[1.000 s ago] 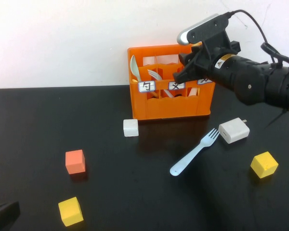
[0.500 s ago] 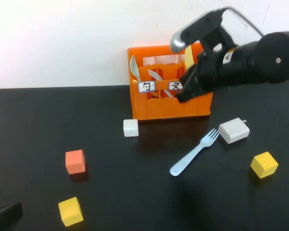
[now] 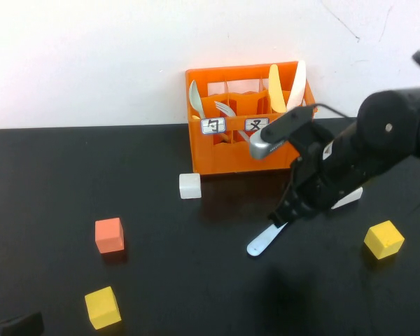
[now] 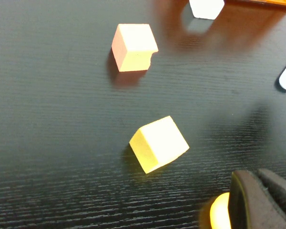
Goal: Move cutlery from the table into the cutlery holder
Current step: Pick up the fork
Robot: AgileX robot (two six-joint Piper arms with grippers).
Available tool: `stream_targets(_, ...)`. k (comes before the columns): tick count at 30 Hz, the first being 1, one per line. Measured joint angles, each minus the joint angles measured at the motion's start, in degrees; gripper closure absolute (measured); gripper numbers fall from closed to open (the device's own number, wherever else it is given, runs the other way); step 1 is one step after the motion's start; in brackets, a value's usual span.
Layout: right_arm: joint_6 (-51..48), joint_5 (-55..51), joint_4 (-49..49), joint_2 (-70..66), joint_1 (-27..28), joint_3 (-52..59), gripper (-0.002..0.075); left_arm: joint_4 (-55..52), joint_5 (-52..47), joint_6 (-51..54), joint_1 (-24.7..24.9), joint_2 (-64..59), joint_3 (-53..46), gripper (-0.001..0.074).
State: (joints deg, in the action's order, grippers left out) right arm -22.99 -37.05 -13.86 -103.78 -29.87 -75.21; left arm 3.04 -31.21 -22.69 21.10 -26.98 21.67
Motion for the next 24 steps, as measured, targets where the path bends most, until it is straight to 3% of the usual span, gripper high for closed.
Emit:
stream_targets(4, -0.75, 2.85, -6.21, -2.44, 0.0, 0.37, 0.0728, 0.24, 0.0, 0.0, 0.0, 0.0, 0.0, 0.0736)
stream_targets(12, -15.02, 4.2, -20.8, -9.84, 0.0, -1.9, 0.0728, 1.19, 0.0, 0.0, 0.0, 0.0, 0.0, 0.0736)
stream_targets(19, -16.74, 3.5, -21.95, -13.67, 0.0, -2.25, 0.0728, 1.56, -0.37, 0.0, 0.0, 0.0, 0.0, 0.0736)
stream_targets(24, -13.99, -1.6, -15.69, -13.67, 0.0, -2.72, 0.0728, 1.8, -0.37, 0.0, 0.0, 0.0, 0.0, 0.0736)
